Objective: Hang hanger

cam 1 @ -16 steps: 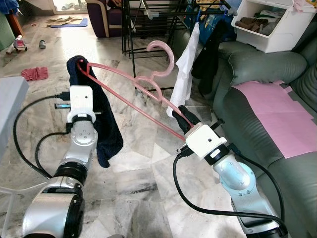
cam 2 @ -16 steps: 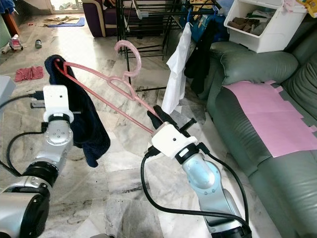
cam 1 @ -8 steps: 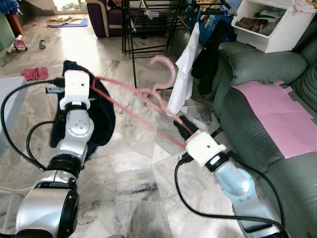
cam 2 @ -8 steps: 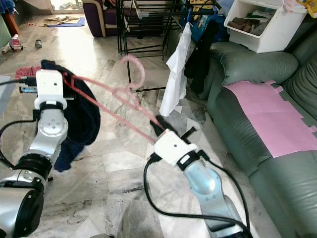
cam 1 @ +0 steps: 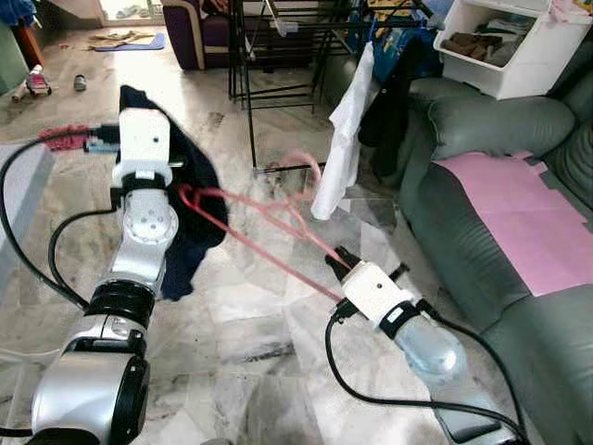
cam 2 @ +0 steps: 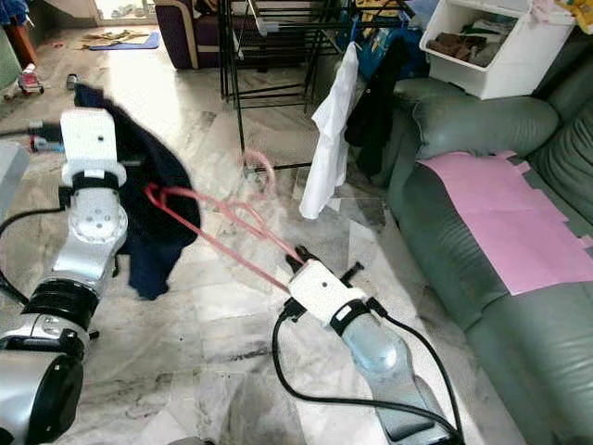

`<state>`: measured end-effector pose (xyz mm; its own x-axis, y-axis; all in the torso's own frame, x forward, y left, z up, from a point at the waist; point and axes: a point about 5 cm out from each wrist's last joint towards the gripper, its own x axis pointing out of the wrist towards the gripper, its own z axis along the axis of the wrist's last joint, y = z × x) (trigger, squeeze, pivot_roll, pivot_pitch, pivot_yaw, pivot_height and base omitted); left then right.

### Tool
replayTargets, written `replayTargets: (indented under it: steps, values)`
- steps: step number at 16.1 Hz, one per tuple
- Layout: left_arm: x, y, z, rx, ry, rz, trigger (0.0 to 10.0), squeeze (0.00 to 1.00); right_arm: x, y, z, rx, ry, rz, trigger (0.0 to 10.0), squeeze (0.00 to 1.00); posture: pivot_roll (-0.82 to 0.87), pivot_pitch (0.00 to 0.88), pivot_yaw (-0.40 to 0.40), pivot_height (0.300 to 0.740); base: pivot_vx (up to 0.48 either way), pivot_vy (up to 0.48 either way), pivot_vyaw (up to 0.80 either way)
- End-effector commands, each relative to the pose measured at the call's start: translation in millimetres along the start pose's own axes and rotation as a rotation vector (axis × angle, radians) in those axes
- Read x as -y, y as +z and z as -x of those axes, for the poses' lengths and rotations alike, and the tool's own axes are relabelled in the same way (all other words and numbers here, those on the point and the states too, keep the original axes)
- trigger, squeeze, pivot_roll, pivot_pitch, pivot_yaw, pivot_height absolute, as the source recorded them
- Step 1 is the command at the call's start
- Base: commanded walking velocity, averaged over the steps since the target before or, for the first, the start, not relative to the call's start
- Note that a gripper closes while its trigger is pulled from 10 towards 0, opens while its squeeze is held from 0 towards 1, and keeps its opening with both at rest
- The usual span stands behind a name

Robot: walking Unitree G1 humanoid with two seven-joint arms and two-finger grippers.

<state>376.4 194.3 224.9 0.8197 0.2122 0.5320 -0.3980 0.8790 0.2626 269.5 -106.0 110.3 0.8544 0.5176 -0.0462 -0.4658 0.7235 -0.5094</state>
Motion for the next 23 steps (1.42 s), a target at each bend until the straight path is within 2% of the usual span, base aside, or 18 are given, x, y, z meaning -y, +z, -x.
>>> replayTargets:
  steps: [1,4,6,7,8,12,13,14,15,17,18,19,20,21,22,23]
  values:
    - [4.0,5.3,2.0,0.024,-0.029,0.007,0.0,0.00,8.3,-3.4,-3.2,-0.027,-0.043,-0.018,10.0,0.00,0.01,0.051,-0.057,0.740,0.000,0.000,0.00]
    - [23.2,9.7,21.2,0.048,-0.143,0.026,0.0,0.00,19.5,-0.2,-21.9,-0.027,-0.097,-0.086,10.0,0.00,0.02,0.051,-0.057,0.740,0.000,0.000,0.00]
    - [48.0,1.4,43.9,0.002,-0.308,0.034,0.0,0.00,27.7,12.6,-36.3,0.019,-0.122,-0.105,10.0,0.00,0.02,0.051,-0.062,0.740,0.000,0.000,0.00]
    - [51.5,-0.3,47.4,-0.009,-0.333,0.033,0.0,0.00,28.6,14.8,-38.3,0.028,-0.123,-0.107,10.0,0.00,0.02,0.051,-0.062,0.740,0.000,0.000,0.00]
    - [64.5,-2.9,59.1,-0.032,-0.414,0.039,0.0,0.00,27.1,23.2,-45.7,0.060,-0.100,-0.108,10.0,0.00,0.02,0.050,-0.063,0.740,0.000,0.000,0.00]
    - [74.6,22.1,63.5,0.103,-0.446,0.082,0.0,0.00,29.0,18.8,-49.7,0.022,-0.127,-0.122,10.0,0.00,0.02,0.050,-0.066,0.740,0.000,0.000,0.00]
    - [77.1,22.8,67.6,0.095,-0.472,0.096,0.0,0.00,33.8,12.5,-51.2,-0.026,-0.174,-0.187,10.0,0.00,0.02,0.051,-0.064,0.740,0.000,0.000,0.00]
    - [79.5,20.7,73.5,0.082,-0.497,0.105,0.0,0.00,40.1,5.4,-53.0,-0.076,-0.229,-0.295,10.0,0.00,0.02,0.052,-0.064,0.740,0.000,0.000,0.00]
    - [81.2,19.7,77.9,0.075,-0.517,0.113,0.0,0.00,44.8,3.1,-53.9,-0.090,-0.260,-0.352,10.0,0.00,0.02,0.052,-0.063,0.740,0.000,0.000,0.00]
    - [89.4,18.5,93.4,0.054,-0.610,0.167,0.0,0.00,68.1,8.9,-56.4,-0.038,-0.373,-0.407,10.0,0.00,0.02,0.052,-0.066,0.740,0.000,0.000,0.00]
    - [93.1,15.7,99.3,0.033,-0.648,0.170,0.0,0.00,72.6,10.7,-58.2,-0.029,-0.391,-0.445,10.0,0.00,0.02,0.052,-0.066,0.740,0.000,0.000,0.00]
    - [99.2,7.9,108.5,-0.031,-0.715,0.174,0.0,0.00,76.7,14.7,-60.9,-0.013,-0.404,-0.457,10.0,0.00,0.03,0.053,-0.068,0.740,0.000,0.000,0.00]
    - [101.6,2.8,113.6,-0.061,-0.736,0.170,0.0,0.00,78.1,18.3,-63.2,-0.005,-0.414,-0.436,10.0,0.00,0.03,0.052,-0.070,0.740,0.000,0.000,0.00]
    - [104.8,-4.3,120.0,-0.103,-0.772,0.161,2.5,0.00,74.6,21.8,-65.8,0.005,-0.395,-0.425,10.0,0.00,0.03,0.052,-0.070,0.740,0.000,0.000,0.00]
    - [106.0,-6.8,123.6,-0.116,-0.779,0.168,4.1,0.00,69.1,24.8,-66.7,0.024,-0.354,-0.375,10.0,0.00,0.02,0.051,-0.072,0.740,0.000,0.000,0.00]
    - [106.6,-5.9,125.3,-0.112,-0.783,0.189,1.7,0.00,63.4,26.0,-66.5,0.041,-0.323,-0.325,10.0,0.00,0.02,0.050,-0.072,0.740,0.000,0.000,0.00]
